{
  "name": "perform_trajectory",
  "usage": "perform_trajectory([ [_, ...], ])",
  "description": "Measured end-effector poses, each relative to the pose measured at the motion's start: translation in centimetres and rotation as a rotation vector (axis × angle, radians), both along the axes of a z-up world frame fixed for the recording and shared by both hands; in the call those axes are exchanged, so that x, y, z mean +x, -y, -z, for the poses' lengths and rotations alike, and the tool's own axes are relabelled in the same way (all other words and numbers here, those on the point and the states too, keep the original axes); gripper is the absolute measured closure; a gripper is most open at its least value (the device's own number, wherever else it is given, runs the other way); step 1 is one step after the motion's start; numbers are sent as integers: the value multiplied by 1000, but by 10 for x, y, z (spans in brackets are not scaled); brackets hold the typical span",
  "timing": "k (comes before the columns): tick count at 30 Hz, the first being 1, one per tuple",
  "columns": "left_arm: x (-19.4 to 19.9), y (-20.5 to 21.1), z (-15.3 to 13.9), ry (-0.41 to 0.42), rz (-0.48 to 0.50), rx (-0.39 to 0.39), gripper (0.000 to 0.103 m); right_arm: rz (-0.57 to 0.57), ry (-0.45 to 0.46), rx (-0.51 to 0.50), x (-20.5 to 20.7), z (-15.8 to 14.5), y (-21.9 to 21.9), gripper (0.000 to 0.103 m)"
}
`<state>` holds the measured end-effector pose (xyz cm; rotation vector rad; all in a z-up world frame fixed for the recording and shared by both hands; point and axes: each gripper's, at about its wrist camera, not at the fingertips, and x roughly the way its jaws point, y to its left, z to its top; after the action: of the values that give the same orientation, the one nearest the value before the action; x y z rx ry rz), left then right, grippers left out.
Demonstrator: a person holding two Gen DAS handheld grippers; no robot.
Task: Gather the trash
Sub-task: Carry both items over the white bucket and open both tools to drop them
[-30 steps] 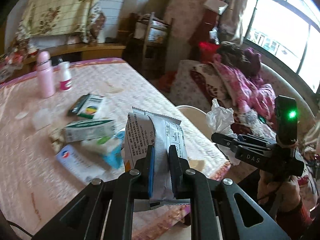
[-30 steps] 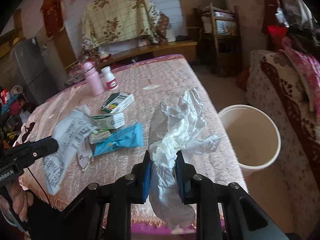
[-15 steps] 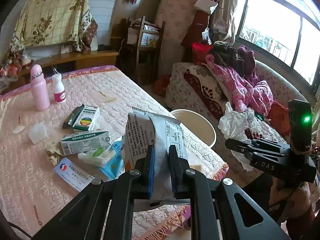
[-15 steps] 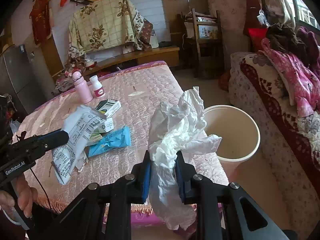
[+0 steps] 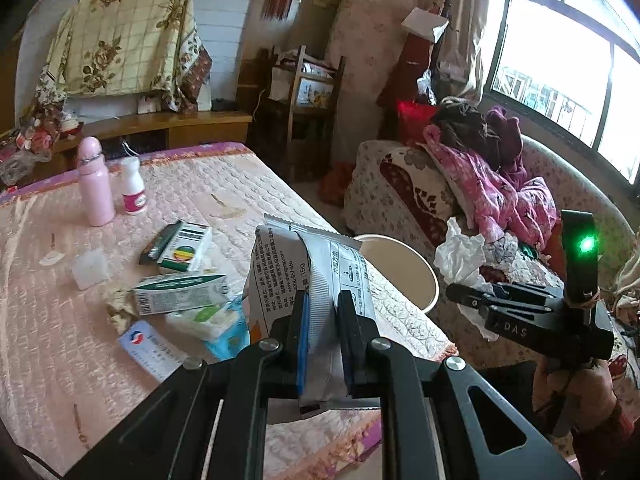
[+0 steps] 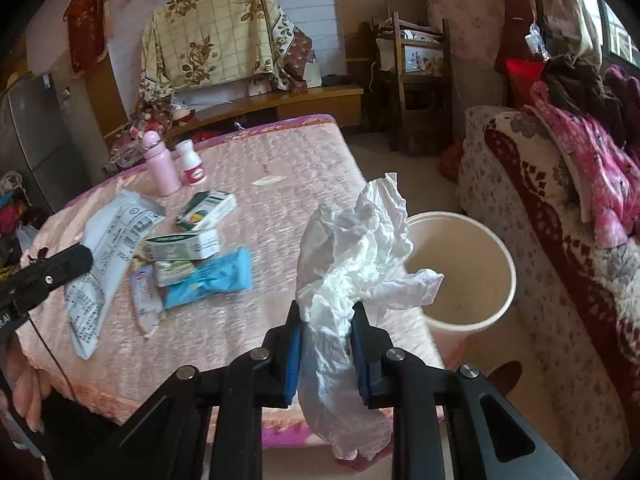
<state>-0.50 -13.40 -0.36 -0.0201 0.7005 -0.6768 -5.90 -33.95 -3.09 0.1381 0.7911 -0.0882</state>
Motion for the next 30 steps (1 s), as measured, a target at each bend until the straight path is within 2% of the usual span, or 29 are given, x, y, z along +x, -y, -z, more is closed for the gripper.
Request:
perform_trajectory([
  [7,35,87,13,-75,63,35,88,99,2,51,21,18,83,78],
  [12,67,158,28,-138,109,44,88,161,-31,86,49,47,140,78],
  [15,90,197,44,-181,129,18,88,187,-54,124,71,68,170,78],
  [19,117,240,68,-224,128,28,88,211,-86,179,99,96,202,78],
  [20,124,247,75,-244,123,24,88,216,-90,189,103,100,208,75],
  [22,134,255,84,-278,109,13,83,228,-101,205,112,111,221,62],
  [23,136,256,87,-287,109,11,71,231,-99,207,112,114,225,35],
  [24,139,257,91,-296,95,16,55,233,-80,218,112,117,229,22],
  [26,141,251,91,-278,60,17,50,233,-50,240,111,118,234,22],
  [30,136,232,85,-259,31,16,50,243,-58,218,106,119,231,22],
])
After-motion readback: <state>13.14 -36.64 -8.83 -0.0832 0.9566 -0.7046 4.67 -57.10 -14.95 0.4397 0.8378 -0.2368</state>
